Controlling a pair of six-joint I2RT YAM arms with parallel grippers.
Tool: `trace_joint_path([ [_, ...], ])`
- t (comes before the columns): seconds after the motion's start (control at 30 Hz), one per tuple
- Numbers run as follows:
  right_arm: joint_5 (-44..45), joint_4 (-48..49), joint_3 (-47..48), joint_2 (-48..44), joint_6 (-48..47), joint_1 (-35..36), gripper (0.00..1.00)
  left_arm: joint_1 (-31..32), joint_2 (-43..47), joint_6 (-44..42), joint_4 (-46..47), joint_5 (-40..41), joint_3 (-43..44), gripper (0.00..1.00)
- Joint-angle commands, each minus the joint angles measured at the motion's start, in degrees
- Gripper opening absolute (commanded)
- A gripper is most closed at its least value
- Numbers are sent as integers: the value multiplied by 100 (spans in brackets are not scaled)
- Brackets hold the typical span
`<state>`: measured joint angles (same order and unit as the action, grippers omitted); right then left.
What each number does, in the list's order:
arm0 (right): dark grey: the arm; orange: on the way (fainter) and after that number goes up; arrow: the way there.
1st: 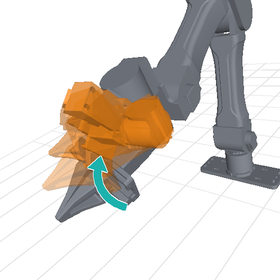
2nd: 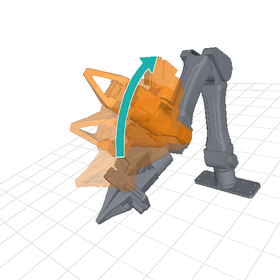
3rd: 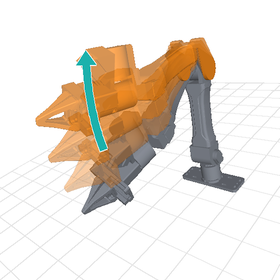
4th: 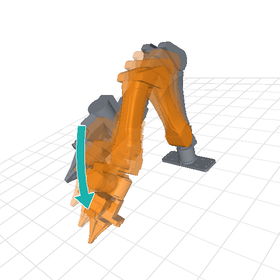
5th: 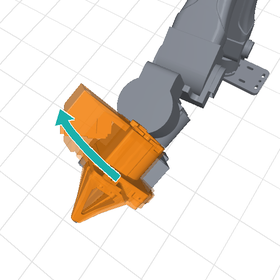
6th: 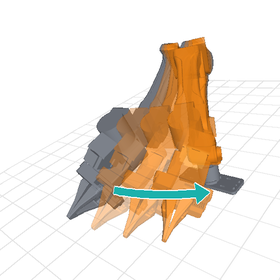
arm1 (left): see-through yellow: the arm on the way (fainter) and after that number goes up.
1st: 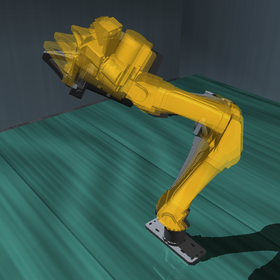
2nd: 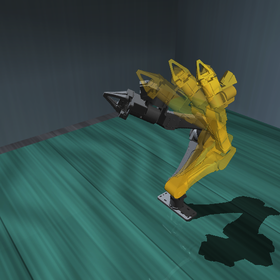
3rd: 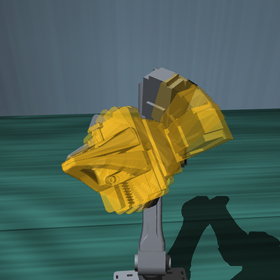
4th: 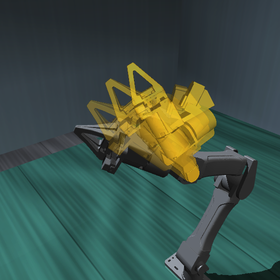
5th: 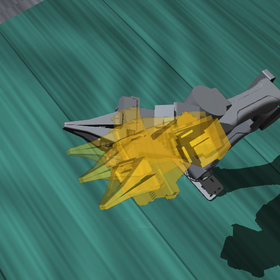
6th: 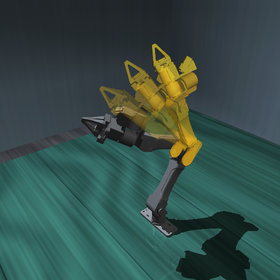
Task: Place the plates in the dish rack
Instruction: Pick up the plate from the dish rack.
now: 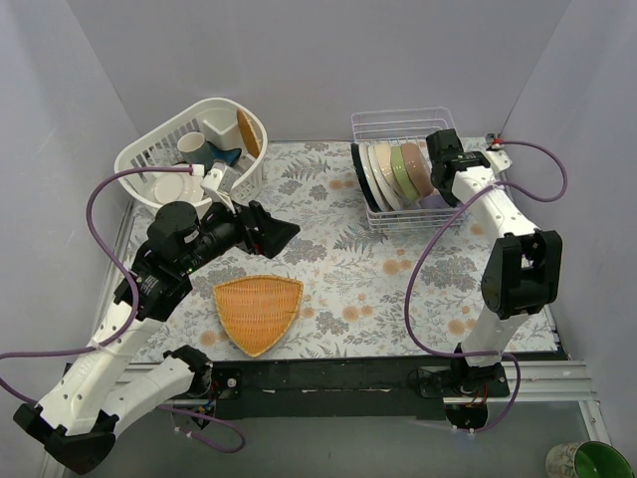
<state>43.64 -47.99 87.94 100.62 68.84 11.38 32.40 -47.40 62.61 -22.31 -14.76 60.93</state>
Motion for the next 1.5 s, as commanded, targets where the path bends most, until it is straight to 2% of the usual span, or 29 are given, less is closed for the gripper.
trace_joint_path([
  [0.0,-83,-958,-523,125,-116,-136,26,-23,73,-56,-46,17,51,98],
  [0.27,-285,-739,-761,230,-292,-206,42,-23,55,-56,-20,0,42,98],
  [0.5,-365,-1141,-322,581,-283,-241,42,-23,2,-21,50,-53,51,98],
  [0.77,-294,-2223,1004,1363,-29,-259,40,-23,-42,-29,68,-35,165,98],
  [0.87,-233,-2522,1190,1522,86,-268,40,-23,-15,-38,25,-9,191,98],
  [1.07,-215,-2417,945,1426,112,-329,39,-15,46,-47,-19,35,165,98],
  [1.23,-250,-2373,716,1425,104,-408,33,-23,81,-47,-19,44,139,98],
  [1.33,-286,-2329,663,1425,86,-443,20,-15,81,-47,-11,53,121,98],
  [1.37,-294,-2329,654,1425,86,-443,12,-15,90,-47,-11,61,121,98],
  [1.47,-312,-2312,663,1434,68,-452,1,-23,99,-47,-11,53,95,98],
])
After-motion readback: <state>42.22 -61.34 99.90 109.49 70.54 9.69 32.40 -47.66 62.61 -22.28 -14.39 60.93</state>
